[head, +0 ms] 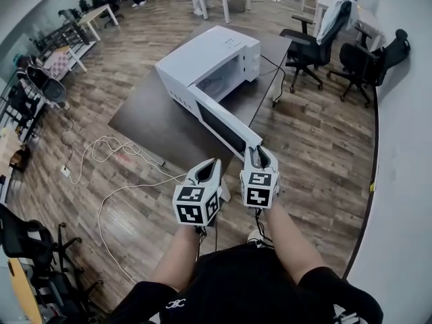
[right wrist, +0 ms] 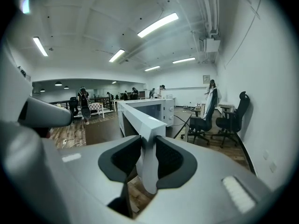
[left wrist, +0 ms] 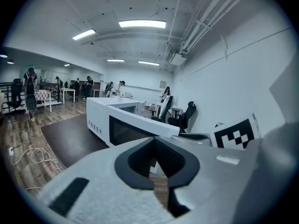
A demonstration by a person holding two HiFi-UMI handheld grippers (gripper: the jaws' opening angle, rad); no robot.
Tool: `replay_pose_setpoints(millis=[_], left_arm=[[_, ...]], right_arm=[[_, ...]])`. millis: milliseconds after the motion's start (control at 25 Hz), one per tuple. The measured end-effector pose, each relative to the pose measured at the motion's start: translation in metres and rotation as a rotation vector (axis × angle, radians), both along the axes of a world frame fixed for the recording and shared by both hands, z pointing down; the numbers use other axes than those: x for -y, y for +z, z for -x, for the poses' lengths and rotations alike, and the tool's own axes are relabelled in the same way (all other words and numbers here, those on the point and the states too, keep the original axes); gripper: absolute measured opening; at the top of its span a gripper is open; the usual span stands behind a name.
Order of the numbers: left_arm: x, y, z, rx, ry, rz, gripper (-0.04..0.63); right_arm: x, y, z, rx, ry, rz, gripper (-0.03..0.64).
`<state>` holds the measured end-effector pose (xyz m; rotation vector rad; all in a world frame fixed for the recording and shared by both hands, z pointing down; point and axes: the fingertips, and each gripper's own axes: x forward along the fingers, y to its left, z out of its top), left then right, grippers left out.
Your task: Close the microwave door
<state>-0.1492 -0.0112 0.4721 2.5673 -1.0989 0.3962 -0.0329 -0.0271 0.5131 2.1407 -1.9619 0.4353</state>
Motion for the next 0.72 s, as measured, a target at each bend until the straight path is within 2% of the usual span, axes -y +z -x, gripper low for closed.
replay_pose_setpoints(millis=[440, 720], left_arm=[[0.020, 0.001, -0.061, -0.009, -0.030, -0.020, 0.009], [0.031, 0.005, -0.078, -0.002, -0.044, -0.021, 0.009]], right_arm=[[0.024, 0.001, -0.046, -0.022, -0.098, -0.003, 0.097], [0.038, 0.004, -0.067, -0.019, -0.131, 0.005, 0.087]])
